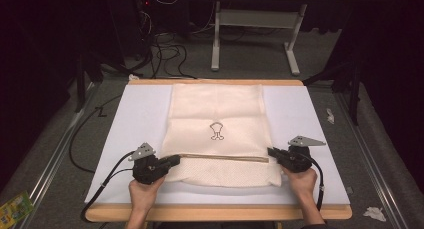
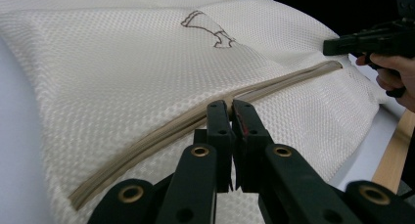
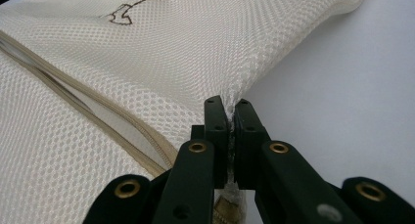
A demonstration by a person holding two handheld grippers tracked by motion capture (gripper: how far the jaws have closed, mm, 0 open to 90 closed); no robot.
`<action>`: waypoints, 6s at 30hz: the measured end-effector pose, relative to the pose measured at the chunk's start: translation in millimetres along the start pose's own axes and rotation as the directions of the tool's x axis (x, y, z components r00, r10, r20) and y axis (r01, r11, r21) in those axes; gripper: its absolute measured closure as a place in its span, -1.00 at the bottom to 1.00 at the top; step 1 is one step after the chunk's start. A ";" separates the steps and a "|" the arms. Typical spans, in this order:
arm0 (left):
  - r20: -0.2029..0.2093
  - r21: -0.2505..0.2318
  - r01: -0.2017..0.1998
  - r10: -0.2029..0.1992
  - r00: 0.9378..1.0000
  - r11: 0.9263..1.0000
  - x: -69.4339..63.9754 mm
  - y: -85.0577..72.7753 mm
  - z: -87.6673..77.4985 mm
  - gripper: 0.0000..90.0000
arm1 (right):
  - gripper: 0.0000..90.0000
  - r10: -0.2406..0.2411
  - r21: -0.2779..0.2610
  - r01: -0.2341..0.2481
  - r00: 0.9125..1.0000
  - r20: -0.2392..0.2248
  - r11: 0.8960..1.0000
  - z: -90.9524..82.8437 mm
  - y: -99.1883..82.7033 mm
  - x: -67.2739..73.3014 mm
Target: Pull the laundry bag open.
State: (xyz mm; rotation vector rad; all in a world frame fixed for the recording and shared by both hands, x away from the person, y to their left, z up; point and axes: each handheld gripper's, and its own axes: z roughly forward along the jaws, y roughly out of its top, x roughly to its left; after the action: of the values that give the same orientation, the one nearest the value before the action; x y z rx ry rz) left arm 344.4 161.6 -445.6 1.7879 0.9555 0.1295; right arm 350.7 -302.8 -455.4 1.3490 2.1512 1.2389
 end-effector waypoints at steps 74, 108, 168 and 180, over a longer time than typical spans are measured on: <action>-0.091 -0.033 0.019 -0.022 0.996 0.999 23.9 3.1 -24.1 0.94 | 0.96 -0.005 -0.012 0.006 1.000 0.027 1.000 -3.8 8.2 -5.8; -0.109 -0.038 0.024 -0.028 0.994 0.999 27.2 19.4 -30.4 0.94 | 0.96 0.038 -0.030 -0.036 0.997 0.061 0.999 -15.2 17.3 -18.4; -0.235 -0.012 -0.049 0.044 0.971 0.999 31.2 4.2 -32.7 0.22 | 0.20 0.042 -0.056 -0.030 0.974 0.225 0.998 -37.1 -0.7 -29.2; -0.272 -0.062 -0.029 0.011 0.962 0.998 43.0 7.2 -45.3 0.12 | 0.20 0.109 -0.128 -0.080 0.966 0.237 0.989 -58.9 -9.2 -50.7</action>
State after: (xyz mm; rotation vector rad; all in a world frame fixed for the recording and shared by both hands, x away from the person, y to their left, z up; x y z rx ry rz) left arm 354.6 222.6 -434.4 1.7481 1.1136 0.4241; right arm 333.0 -376.9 -437.5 1.4835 1.8387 1.1471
